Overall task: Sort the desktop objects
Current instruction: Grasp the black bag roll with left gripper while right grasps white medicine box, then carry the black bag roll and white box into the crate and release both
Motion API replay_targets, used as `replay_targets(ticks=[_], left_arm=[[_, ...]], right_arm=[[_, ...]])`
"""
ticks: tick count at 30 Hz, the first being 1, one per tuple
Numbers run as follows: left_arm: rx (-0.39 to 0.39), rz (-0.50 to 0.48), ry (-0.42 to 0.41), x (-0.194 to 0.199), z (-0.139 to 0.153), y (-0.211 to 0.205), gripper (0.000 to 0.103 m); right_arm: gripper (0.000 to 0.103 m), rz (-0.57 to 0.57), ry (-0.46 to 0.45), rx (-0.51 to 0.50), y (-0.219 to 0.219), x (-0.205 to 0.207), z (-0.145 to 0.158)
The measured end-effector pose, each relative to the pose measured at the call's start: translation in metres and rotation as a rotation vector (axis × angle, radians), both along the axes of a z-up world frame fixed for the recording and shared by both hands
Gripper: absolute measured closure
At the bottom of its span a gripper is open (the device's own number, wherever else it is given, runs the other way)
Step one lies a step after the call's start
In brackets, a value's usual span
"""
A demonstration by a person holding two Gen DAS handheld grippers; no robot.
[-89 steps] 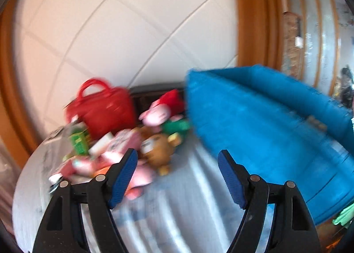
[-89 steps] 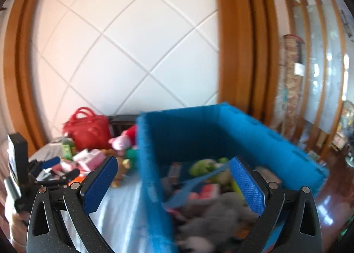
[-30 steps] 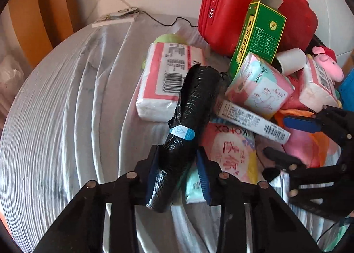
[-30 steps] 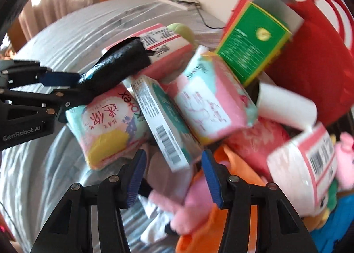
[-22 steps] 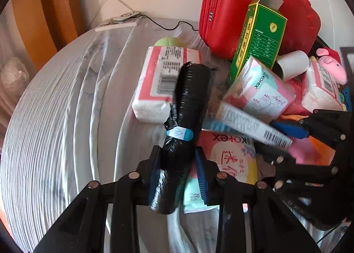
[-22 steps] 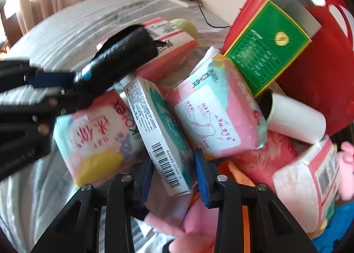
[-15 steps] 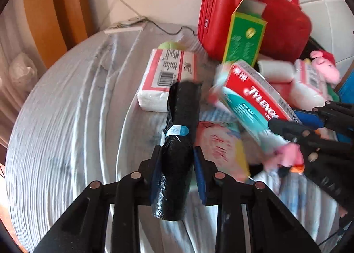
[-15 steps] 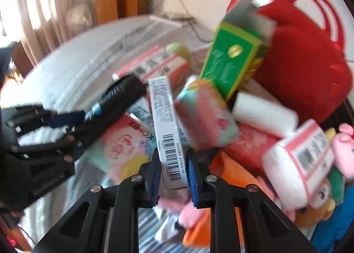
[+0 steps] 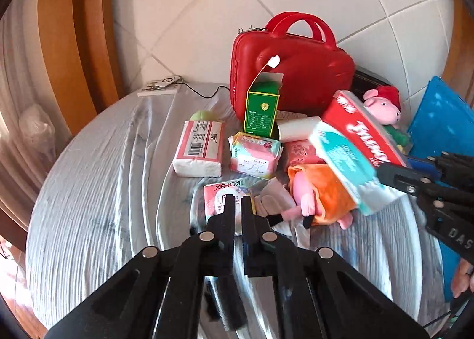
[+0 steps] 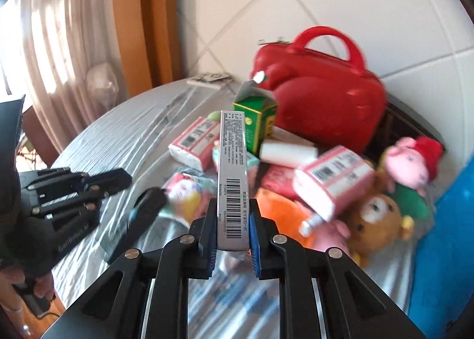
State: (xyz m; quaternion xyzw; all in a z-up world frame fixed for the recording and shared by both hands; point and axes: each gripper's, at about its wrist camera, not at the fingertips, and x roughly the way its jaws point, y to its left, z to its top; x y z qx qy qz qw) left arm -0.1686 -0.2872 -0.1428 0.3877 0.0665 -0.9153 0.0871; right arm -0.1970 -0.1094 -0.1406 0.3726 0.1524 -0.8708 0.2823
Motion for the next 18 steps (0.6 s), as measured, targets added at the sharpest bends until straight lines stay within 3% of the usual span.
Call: replay_targets(ticks=[3,4,6,8,9,12,18], left_arm=[[-0.011,0.012,-0.046,0.010,-0.013,0.000,0.099],[-0.007,0.017,-0.077,0.014,-0.021,0.000,0.094],[0.007,0.046,-0.157,0.021,-0.044,-0.006,0.080],[0.017,0.090,-0.215,0.031,-0.068,-0.014,0.058],[0.021,0.107,-0.234,0.034,-0.077,-0.018,0.055],[0.049,0.170,-0.282,0.044,-0.101,-0.034,0.052],[0.131,0.221,-0.274,0.041,-0.115,-0.058,0.052]], right_arm=[[0.085,-0.029,-0.036,-0.004,0.019,0.010,-0.005],[0.085,-0.038,-0.045,0.003,0.027,0.014,-0.010],[0.085,-0.060,-0.069,0.020,0.040,0.021,-0.022],[0.085,-0.086,-0.110,0.029,0.053,0.023,-0.037],[0.085,-0.107,-0.137,0.032,0.061,0.023,-0.048],[0.085,-0.164,-0.191,0.045,0.083,0.021,-0.075],[0.085,-0.284,-0.283,0.073,0.117,0.010,-0.120]])
